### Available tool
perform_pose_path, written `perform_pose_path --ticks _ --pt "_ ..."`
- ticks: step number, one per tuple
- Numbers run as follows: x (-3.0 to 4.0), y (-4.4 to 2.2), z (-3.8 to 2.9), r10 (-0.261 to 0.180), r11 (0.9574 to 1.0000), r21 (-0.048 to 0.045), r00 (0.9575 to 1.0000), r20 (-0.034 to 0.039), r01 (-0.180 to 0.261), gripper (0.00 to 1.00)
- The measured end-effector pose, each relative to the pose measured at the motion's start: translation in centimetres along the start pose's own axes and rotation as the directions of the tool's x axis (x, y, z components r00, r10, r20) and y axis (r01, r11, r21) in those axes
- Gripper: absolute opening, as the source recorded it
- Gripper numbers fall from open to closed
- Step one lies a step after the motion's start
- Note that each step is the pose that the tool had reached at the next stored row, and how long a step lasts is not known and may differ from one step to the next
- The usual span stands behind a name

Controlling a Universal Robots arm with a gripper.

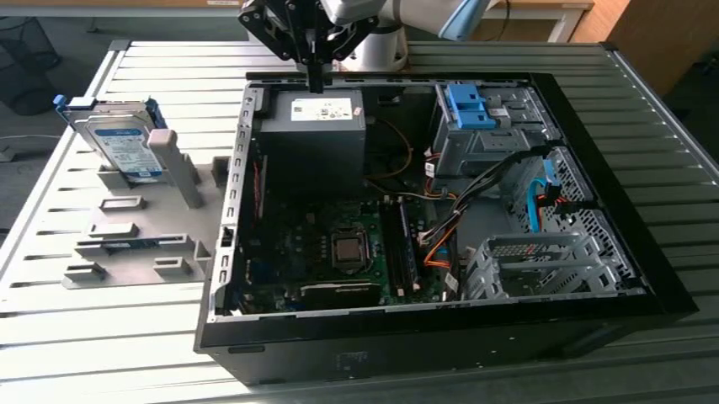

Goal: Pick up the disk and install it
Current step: 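Reach for the disk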

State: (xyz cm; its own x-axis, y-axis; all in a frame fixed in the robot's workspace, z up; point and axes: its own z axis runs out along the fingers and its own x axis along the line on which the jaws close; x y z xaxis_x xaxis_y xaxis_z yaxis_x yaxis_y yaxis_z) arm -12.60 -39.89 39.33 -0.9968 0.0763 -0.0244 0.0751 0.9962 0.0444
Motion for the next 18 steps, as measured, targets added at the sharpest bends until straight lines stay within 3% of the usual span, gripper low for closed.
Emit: perform_pose_path --ticks 18 --pt "0.46 -0.04 0.03 0.0 1.0 0.0 1.0 0.0 0.0 0.11"
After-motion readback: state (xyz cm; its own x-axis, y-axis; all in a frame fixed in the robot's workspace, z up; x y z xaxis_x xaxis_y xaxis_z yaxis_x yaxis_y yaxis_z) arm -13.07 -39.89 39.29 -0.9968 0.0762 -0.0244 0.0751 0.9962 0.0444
